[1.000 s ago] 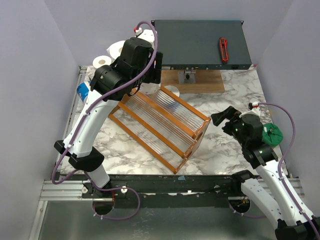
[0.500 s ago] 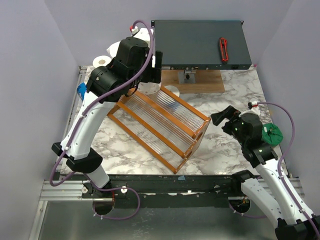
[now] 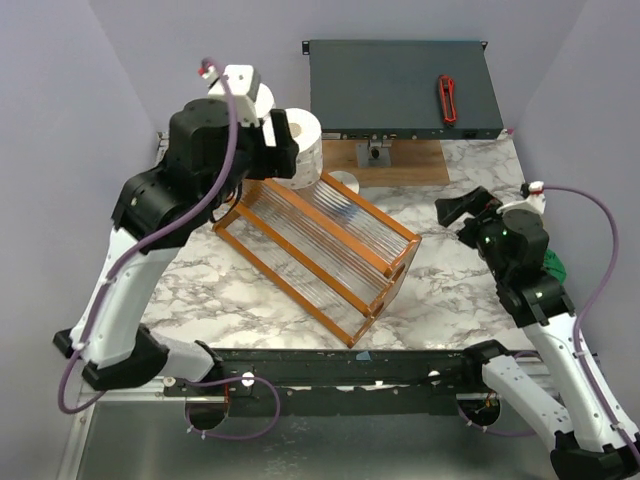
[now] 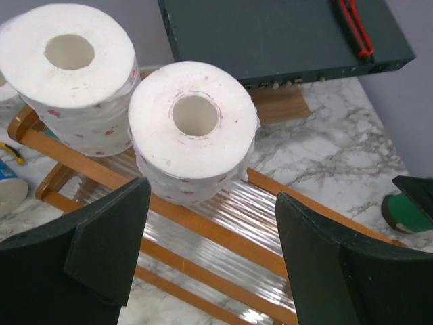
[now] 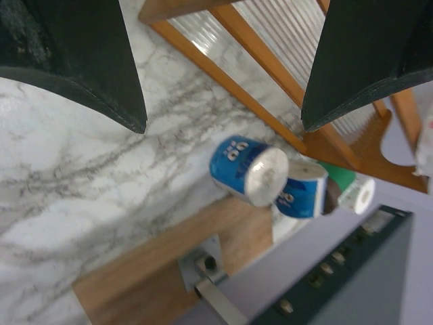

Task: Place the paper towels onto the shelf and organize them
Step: Place the paper towel on the shelf, then adjust the paper towel on the shelf, then pick up the paper towel from the center of the board.

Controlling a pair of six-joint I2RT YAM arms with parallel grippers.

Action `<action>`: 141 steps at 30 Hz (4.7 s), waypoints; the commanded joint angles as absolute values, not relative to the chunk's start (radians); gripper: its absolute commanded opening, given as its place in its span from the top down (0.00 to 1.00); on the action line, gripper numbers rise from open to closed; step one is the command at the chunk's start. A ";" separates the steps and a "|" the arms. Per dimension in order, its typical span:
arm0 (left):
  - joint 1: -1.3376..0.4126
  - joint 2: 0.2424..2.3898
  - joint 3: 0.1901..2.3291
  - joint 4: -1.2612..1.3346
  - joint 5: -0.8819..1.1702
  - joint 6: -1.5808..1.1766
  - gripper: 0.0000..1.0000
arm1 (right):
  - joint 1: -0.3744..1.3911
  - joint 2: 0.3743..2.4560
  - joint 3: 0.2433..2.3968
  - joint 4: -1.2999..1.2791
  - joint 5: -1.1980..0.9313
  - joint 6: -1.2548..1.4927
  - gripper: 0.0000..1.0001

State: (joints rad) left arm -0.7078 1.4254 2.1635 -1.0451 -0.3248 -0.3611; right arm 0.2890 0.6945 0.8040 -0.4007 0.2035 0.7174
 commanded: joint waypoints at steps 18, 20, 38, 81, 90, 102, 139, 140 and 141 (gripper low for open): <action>-0.686 0.654 1.163 -0.720 -0.569 -0.605 0.01 | 0.549 1.029 1.145 -0.100 -0.176 0.381 0.00; -0.679 0.598 1.082 -0.732 -0.573 -0.642 0.01 | 0.645 1.062 1.169 -0.111 -0.074 0.314 0.00; -0.670 0.299 0.668 -0.748 -0.437 -0.913 0.01 | 0.736 1.285 1.201 0.128 -0.116 0.205 0.00; -0.663 0.349 0.554 -0.633 -0.296 -0.873 0.01 | 0.789 1.556 1.385 0.216 -0.119 0.263 0.05; -0.661 0.343 0.552 -0.638 -0.292 -0.867 0.01 | 0.789 1.597 1.416 0.222 -0.136 0.309 0.07; -0.660 0.349 0.553 -0.630 -0.284 -0.859 0.01 | 0.789 1.586 1.425 0.191 -0.122 0.315 0.03; -0.638 0.499 0.585 -0.573 -0.304 -0.887 0.01 | 0.789 0.744 0.984 -0.702 0.971 0.828 0.00; -0.637 0.505 0.581 -0.568 -0.292 -0.892 0.01 | 0.789 0.749 0.991 -0.742 0.995 0.848 0.00; -0.634 0.510 0.578 -0.563 -0.281 -0.896 0.01 | 0.788 0.756 0.995 -0.781 1.029 0.872 0.00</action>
State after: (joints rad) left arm -0.6456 0.4934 0.5934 -0.6037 -0.3119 -0.8658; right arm 0.7845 0.7399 0.9493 -0.5652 0.8349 0.7475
